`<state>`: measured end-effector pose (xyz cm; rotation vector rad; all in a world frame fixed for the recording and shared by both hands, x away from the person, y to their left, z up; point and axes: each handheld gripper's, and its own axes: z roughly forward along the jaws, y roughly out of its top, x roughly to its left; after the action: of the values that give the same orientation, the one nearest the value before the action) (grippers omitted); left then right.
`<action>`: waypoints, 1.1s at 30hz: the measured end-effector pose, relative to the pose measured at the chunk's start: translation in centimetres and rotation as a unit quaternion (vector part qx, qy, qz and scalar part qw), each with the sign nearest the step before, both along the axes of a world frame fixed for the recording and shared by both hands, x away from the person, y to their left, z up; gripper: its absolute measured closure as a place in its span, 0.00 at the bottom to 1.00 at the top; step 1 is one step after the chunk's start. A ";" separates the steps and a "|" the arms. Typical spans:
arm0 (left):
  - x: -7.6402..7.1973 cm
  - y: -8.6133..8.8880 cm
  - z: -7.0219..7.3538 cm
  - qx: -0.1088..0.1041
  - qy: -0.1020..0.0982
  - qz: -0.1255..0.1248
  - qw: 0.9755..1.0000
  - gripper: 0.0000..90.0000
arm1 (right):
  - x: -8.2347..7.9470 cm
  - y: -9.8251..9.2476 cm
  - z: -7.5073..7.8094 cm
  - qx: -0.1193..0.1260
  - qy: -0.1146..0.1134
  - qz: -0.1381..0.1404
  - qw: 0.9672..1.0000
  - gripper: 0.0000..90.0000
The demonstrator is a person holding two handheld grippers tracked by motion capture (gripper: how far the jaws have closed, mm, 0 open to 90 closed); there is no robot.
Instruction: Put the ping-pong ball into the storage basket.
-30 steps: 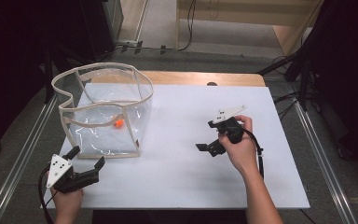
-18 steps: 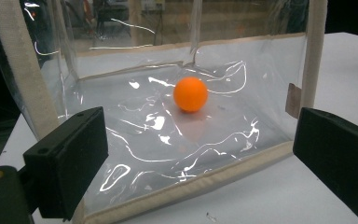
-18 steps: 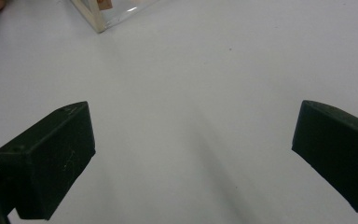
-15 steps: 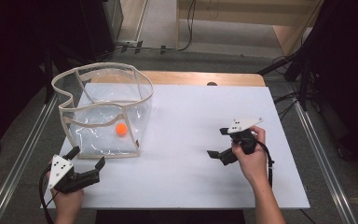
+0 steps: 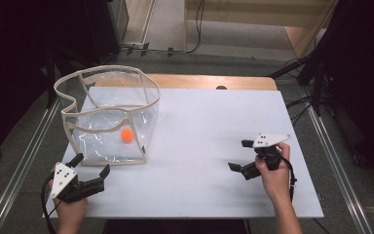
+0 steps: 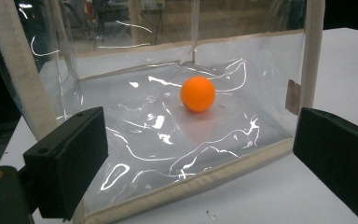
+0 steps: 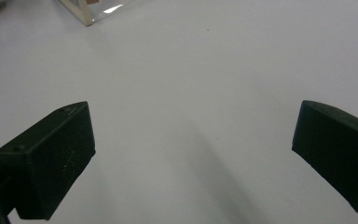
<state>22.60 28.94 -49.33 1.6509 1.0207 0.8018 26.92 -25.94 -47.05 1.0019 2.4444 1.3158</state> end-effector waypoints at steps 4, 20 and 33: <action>0.0 0.0 0.0 0.000 0.000 0.000 1.000 0.04 | -0.7 -1.1 -0.6 0.006 -0.002 -0.010 1.000 0.00; 0.0 -0.1 0.0 0.001 0.000 0.001 1.000 0.04 | -2.9 -5.2 -2.4 0.037 -0.008 -0.046 0.998 0.00; 0.0 -0.1 -0.1 0.002 0.000 0.001 1.000 0.04 | -4.3 -8.7 -3.1 0.066 -0.029 -0.094 0.993 0.00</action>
<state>22.57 28.82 -49.39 1.6528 1.0216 0.8061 22.58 -34.66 -50.16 1.1751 2.1841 1.4348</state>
